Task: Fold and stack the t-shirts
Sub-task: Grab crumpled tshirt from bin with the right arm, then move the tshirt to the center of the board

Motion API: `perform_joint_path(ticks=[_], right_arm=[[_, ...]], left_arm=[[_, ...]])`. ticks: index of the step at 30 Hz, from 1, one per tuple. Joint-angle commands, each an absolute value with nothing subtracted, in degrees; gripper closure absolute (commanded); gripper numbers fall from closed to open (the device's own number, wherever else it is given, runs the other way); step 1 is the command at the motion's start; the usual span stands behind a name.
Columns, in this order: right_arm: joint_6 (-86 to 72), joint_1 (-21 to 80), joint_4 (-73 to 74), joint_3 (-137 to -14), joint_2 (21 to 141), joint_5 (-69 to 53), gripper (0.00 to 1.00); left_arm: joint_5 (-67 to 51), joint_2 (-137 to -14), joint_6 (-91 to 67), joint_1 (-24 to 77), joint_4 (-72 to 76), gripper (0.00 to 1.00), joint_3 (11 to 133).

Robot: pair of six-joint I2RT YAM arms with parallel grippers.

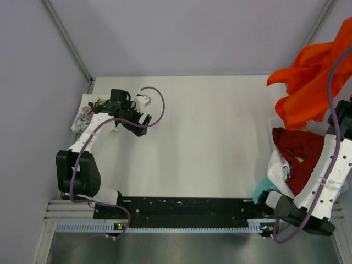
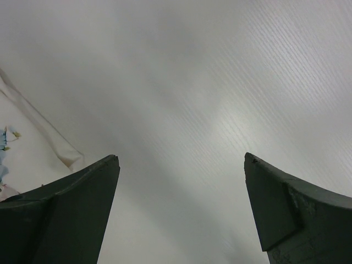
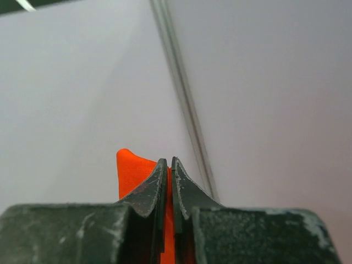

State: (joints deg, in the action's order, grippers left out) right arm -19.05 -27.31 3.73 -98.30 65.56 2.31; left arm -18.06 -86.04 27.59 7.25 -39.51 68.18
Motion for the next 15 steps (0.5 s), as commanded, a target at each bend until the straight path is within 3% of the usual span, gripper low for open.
perform_joint_path(ticks=[1, 4, 8, 11, 15], right_arm=[[-21.7, -27.2, -4.6, -106.8, 68.4, -11.9, 1.0], [-27.1, -22.2, -10.2, -109.5, 71.1, -23.4, 1.0], [-21.3, -3.5, -5.7, -116.2, 78.7, -25.6, 1.0], [-15.7, 10.6, -0.2, -128.0, 86.6, -27.6, 1.0], [-18.4, 20.5, -2.6, -136.8, 94.5, -30.7, 1.0]], left_arm=[[-17.5, -84.5, 27.8, 7.1, -39.0, 0.01, 70.2], [-15.7, -84.5, 26.9, 7.1, -38.1, 0.01, 70.1], [-11.4, -85.3, 25.4, 7.0, -36.4, 0.01, 70.7], [-7.6, -85.6, 24.8, 6.4, -35.6, 0.01, 71.4], [-4.3, -84.8, 24.0, 3.6, -34.0, 0.01, 71.4]])
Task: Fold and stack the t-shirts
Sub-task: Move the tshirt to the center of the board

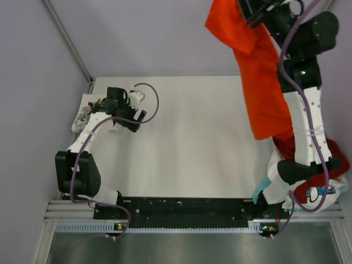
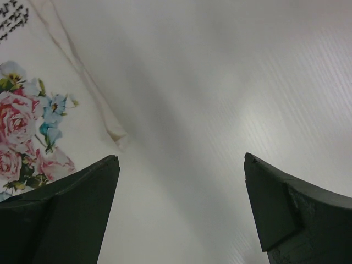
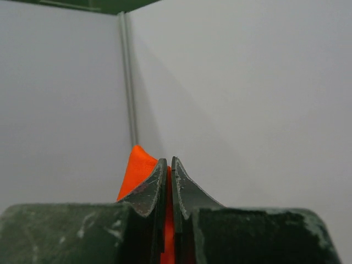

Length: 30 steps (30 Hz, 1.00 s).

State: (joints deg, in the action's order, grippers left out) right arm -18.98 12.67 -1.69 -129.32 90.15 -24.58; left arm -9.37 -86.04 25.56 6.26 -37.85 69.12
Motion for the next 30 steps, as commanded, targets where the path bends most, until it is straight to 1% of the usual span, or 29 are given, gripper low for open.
perform_joint_path(ticks=[1, 5, 8, 10, 13, 14, 16, 19, 21, 22, 24, 25, 26, 28, 30], right_arm=[[-20.3, 21.5, -4.8, -137.3, 95.4, -32.7, 1.0], [-29.8, 22.2, -13.8, -137.0, 96.7, -38.4, 1.0], [-30.1, 22.3, -13.5, -135.7, 96.5, -41.2, 1.0], [-28.2, 22.2, -11.5, -131.5, 95.1, -41.6, 1.0], [-25.1, 22.2, -10.0, -120.2, 92.5, -40.2, 1.0], [-24.4, 22.1, -9.8, -116.0, 91.7, -39.6, 1.0], [-23.1, 22.1, -9.8, -105.3, 89.9, -37.2, 1.0], [-23.0, 21.4, -11.9, -89.5, 88.2, -31.7, 1.0], [-24.2, 19.5, -11.0, -78.8, 87.9, -25.5, 1.0], [-26.3, 18.0, -8.6, -75.9, 88.0, -21.7, 1.0], [-30.8, 12.9, -1.5, -71.6, 88.9, -14.9, 0.86], [-32.2, 10.2, 3.0, -70.2, 89.7, -11.5, 0.77], [-32.5, 7.3, 6.8, -69.8, 90.7, -8.7, 0.74], [-30.4, 3.2, 12.5, -70.3, 93.0, -5.7, 0.62], [-26.5, 1.8, 16.4, -71.2, 94.1, -3.4, 0.55]], left_arm=[[-4.0, -84.7, 23.7, 2.5, -33.8, 0.01, 71.5], [-3.9, -83.9, 22.9, -2.1, -33.4, 0.01, 72.2], [-2.7, -83.8, 23.1, -3.6, -32.9, 0.01, 72.5], [-1.7, -84.0, 23.3, -4.1, -32.7, 0.01, 72.9], [-0.6, -84.5, 23.6, -4.3, -32.1, 0.01, 72.9], [2.1, -84.8, 23.6, -4.4, -32.1, 0.01, 72.9], [3.9, -85.3, 23.9, -4.6, -31.8, 0.01, 72.9], [6.5, -85.4, 24.6, -4.7, -31.5, 0.01, 72.7], [7.5, -85.4, 25.2, -4.9, -31.3, 0.01, 72.6], [7.5, -85.7, 25.5, -4.9, -31.4, 0.01, 72.5], [5.9, -86.0, 26.4, -4.9, -32.2, 0.01, 72.8], [4.2, -86.0, 26.9, -4.9, -33.0, 0.01, 73.1], [2.0, -86.4, 27.2, -4.8, -33.9, 0.01, 73.5], [-5.7, -86.8, 28.8, -4.6, -37.3, 0.01, 74.8], [-12.2, -87.1, 30.1, -3.5, -41.1, 0.02, 75.8]])
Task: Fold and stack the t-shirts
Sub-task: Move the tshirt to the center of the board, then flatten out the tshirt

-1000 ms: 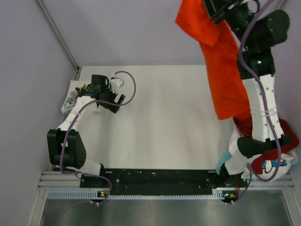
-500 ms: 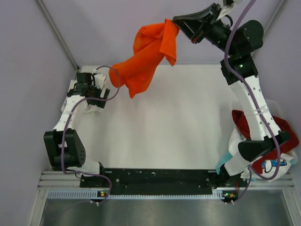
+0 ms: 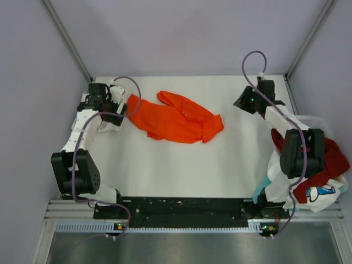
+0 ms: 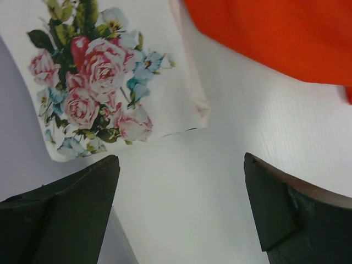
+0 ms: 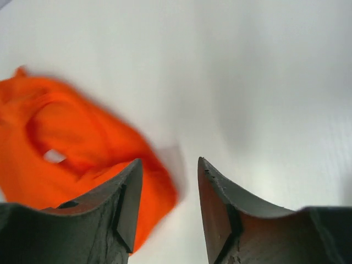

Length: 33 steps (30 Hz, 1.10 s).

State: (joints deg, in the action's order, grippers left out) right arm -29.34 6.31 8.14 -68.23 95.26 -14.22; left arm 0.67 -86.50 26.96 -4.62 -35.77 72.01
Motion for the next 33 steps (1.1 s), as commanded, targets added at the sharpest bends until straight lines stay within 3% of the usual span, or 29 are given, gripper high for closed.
perform_joint_path(ticks=[1, 5, 9, 13, 15, 19, 20, 27, 30, 33], right_arm=[[-24.8, 1.9, 17.7, -71.5, 94.0, -2.3, 0.51], [-21.5, 4.3, 18.1, -70.1, 92.1, -3.3, 0.38], [-15.8, 11.3, 18.8, -69.8, 91.2, -2.2, 0.19], [-11.1, 19.4, 22.0, -71.8, 92.5, -0.3, 0.17], [-8.5, 23.1, 23.4, -72.7, 93.9, 1.4, 0.23], [-9.1, 26.4, 25.7, -75.3, 98.0, -1.7, 0.47], [-10.2, 26.4, 25.8, -75.8, 99.0, -3.4, 0.49], [-10.3, 28.4, 26.2, -78.5, 108.2, -2.8, 0.41], [-10.5, 28.3, 27.2, -79.4, 111.3, -1.6, 0.44], [-10.7, 28.3, 27.6, -79.1, 111.8, -0.3, 0.67]], left_arm=[[-16.0, -87.0, 31.2, -2.6, -42.4, 0.04, 75.8], [-18.0, -86.5, 37.6, 6.4, -46.9, 0.14, 72.8], [-15.9, -86.5, 41.6, 16.0, -46.3, 0.14, 67.4], [-15.4, -89.0, 41.7, 17.7, -43.7, 0.12, 66.8], [-14.4, -91.0, 41.3, 17.7, -42.2, 0.11, 67.0], [-14.0, -95.7, 41.7, 17.7, -40.5, 0.11, 68.5], [-14.1, -96.6, 41.9, 17.8, -40.5, 0.1, 68.9], [-12.0, -101.6, 42.6, 18.0, -38.6, 0.1, 69.8], [-9.9, -103.0, 42.6, 18.3, -36.4, 0.11, 69.8], [-4.3, -104.1, 42.9, 18.5, -31.5, 0.17, 68.4]])
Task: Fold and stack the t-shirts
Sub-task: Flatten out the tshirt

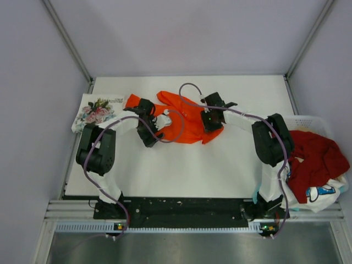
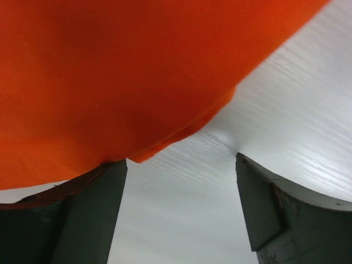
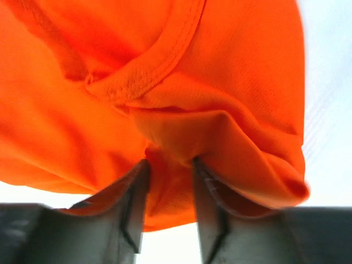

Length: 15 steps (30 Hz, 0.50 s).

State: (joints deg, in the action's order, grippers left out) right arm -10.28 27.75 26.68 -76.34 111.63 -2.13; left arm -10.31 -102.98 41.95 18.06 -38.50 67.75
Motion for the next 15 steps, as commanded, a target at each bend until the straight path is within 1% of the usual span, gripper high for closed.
perform_joint_path(ticks=[1, 3, 4, 6, 7, 8, 11, 15], right_arm=[[-10.7, 28.3, 28.0, -79.0, 111.4, 1.5, 0.77], [-10.5, 28.3, 28.6, -78.8, 109.9, 3.0, 0.97], [-10.6, 28.2, 28.9, -78.5, 108.7, 3.8, 1.0], [-10.8, 27.8, 29.2, -77.5, 105.8, 4.3, 1.0], [-10.9, 27.4, 29.2, -76.7, 104.1, 4.1, 1.0], [-11.0, 27.0, 29.3, -76.0, 102.5, 3.6, 1.0], [-11.1, 25.7, 29.8, -72.9, 97.4, 0.2, 1.0], [-10.5, 25.6, 31.7, -66.9, 90.5, -6.0, 1.0]], left_arm=[[-2.8, -104.6, 43.2, 18.6, -30.5, 0.22, 68.0], [-1.2, -104.9, 43.5, 18.5, -29.4, 0.43, 67.4], [-1.1, -104.8, 43.6, 18.6, -29.1, 0.52, 67.1], [-0.7, -104.2, 43.9, 18.6, -28.7, 0.74, 66.2], [-0.6, -103.5, 43.7, 18.6, -28.0, 1.0, 65.7], [2.0, -102.8, 43.4, 18.5, -27.6, 1.0, 65.2], [4.1, -99.6, 43.4, 18.4, -28.1, 1.0, 63.9], [2.6, -94.6, 43.4, 18.1, -32.5, 1.0, 62.9]])
